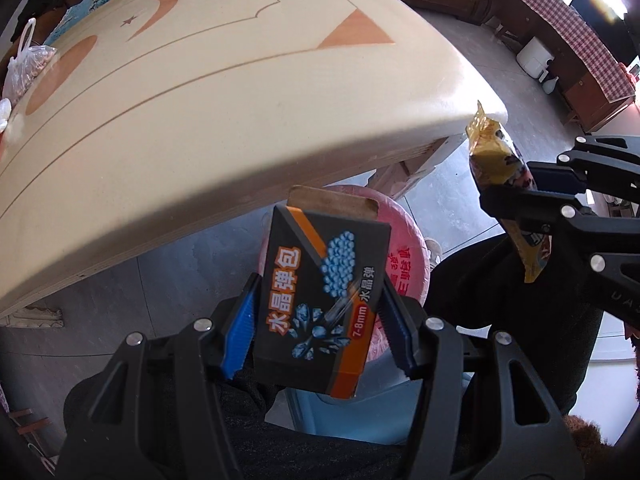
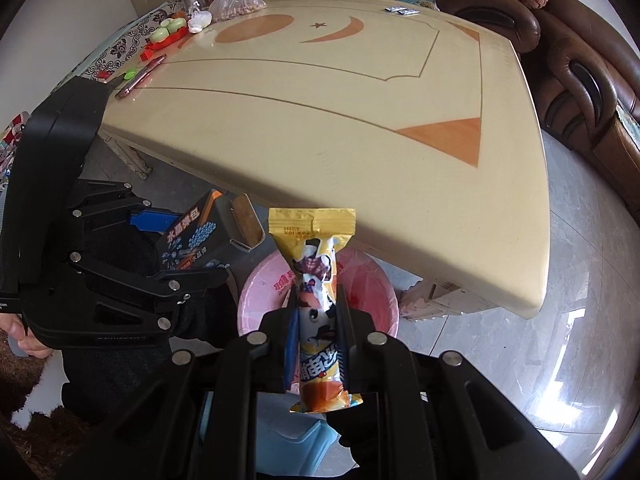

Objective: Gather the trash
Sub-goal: 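Carry the black box and snack bar with both tools over the pink bin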

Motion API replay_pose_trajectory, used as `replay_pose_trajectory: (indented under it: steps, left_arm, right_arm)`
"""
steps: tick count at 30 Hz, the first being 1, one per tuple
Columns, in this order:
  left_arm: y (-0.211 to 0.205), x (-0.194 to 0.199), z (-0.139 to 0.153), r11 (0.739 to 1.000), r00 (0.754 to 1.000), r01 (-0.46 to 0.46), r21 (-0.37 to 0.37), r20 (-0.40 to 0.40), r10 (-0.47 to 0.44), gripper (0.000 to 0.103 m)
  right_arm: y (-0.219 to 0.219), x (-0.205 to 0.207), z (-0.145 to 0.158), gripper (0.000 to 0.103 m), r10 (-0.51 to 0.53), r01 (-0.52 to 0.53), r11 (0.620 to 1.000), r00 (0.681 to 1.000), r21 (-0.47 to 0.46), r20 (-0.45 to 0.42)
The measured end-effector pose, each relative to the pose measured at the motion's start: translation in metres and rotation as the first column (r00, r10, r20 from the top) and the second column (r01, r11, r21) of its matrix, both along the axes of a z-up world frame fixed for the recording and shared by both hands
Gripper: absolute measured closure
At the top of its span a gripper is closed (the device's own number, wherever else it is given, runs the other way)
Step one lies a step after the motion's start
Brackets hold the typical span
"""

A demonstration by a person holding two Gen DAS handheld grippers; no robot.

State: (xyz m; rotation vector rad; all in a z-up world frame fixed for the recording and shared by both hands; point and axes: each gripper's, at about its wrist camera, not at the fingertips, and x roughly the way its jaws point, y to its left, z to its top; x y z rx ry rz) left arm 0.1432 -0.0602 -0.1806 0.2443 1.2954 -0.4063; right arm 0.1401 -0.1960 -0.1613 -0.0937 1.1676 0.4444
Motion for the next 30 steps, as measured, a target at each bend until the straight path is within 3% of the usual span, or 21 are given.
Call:
replay_pose_trajectory:
  steps: [17, 30]
  left_arm:
    - [-0.017, -0.002, -0.101, 0.999, 0.989, -0.006, 0.032, -0.145, 0.011, 0.047]
    - [-0.022, 0.012, -0.176, 0.998, 0.945, -0.039, 0.056, -0.322, 0.055, 0.047]
  right_arm:
    - [0.005, -0.013, -0.111, 0.087, -0.094, 0.093, 0.996, 0.989, -0.018, -0.115]
    - [-0.003, 0.000, -0.184, 0.087, -0.175, 0.177, 0.984, 0.958, -0.011, -0.229]
